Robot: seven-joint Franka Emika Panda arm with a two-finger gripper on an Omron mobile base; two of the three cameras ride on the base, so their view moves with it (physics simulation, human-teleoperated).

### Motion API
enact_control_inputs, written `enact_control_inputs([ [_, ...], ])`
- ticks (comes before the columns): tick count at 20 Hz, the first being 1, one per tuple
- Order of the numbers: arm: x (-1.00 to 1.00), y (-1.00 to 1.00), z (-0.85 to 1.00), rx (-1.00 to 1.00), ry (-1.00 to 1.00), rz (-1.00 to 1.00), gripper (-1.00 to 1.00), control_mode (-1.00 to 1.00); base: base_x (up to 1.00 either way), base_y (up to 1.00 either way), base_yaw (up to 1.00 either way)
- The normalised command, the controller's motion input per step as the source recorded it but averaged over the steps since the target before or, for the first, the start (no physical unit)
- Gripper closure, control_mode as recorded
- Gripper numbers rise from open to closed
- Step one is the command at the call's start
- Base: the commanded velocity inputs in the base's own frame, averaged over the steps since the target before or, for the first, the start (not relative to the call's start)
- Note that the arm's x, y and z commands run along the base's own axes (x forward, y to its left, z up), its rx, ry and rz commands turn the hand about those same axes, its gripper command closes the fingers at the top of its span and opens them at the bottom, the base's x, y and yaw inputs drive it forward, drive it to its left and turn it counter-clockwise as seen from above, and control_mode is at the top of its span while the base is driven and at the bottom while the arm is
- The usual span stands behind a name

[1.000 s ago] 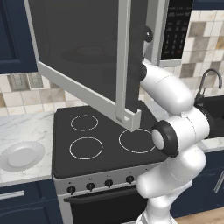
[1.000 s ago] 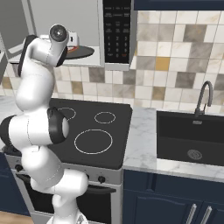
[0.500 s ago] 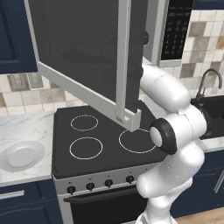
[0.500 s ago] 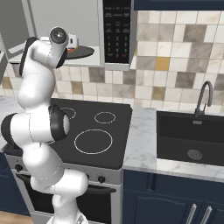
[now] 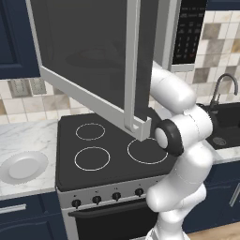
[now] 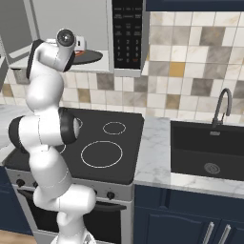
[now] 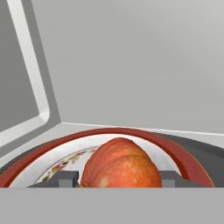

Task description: Pick the squash from the counter and place it in the microwave. Then turn on the microwave.

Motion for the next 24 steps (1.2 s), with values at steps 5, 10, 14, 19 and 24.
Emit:
enact_control_inputs([
  [5, 0.08, 0.13, 0.0, 0.0, 0.0, 0.0, 1.0, -1.0, 0.0, 0.0, 0.0],
  [10, 0.0, 0.08, 0.0, 0.0, 0.0, 0.0, 1.0, -1.0, 0.0, 0.0, 0.0],
  [14, 0.0, 0.01, 0.0, 0.0, 0.0, 0.0, -1.0, -1.0, 0.0, 0.0, 0.0],
  [19, 0.0, 0.0, 0.0, 0.0, 0.0, 0.0, -1.0, -1.0, 0.0, 0.0, 0.0],
  [24, 0.0, 0.0, 0.0, 0.0, 0.0, 0.0, -1.0, -1.0, 0.0, 0.0, 0.0],
])
